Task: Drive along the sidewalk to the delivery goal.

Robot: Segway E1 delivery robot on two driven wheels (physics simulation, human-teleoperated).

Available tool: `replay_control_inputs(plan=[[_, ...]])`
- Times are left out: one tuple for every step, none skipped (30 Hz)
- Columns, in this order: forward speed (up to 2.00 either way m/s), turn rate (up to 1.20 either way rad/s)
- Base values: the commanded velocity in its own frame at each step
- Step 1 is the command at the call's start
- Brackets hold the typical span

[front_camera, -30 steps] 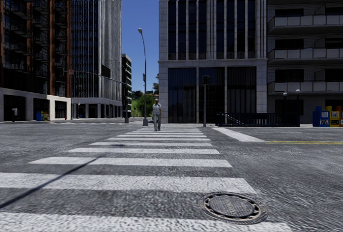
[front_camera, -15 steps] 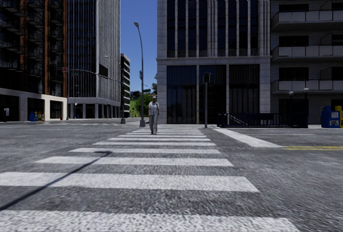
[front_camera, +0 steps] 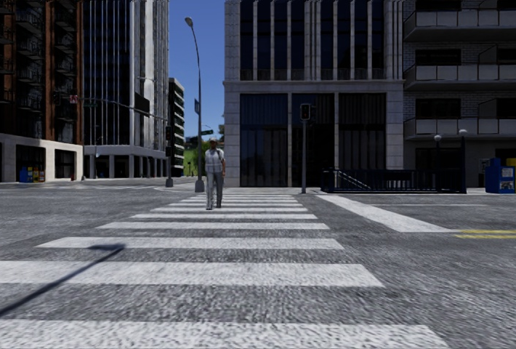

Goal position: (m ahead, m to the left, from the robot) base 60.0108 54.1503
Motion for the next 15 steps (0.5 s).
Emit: replay_control_inputs(plan=[[2.00,-0.25],[2.00,-0.25],[2.00,-0.25],[2.00,-0.25],[2.00,-0.25],[2.00,-0.25],[2.00,-0.25],[2.00,-0.25],[2.00,-0.25],[2.00,-0.25],[2.00,-0.25],[2.00,-0.25],[2.00,-0.25],[2.00,-0.21],[2.00,-0.21]])
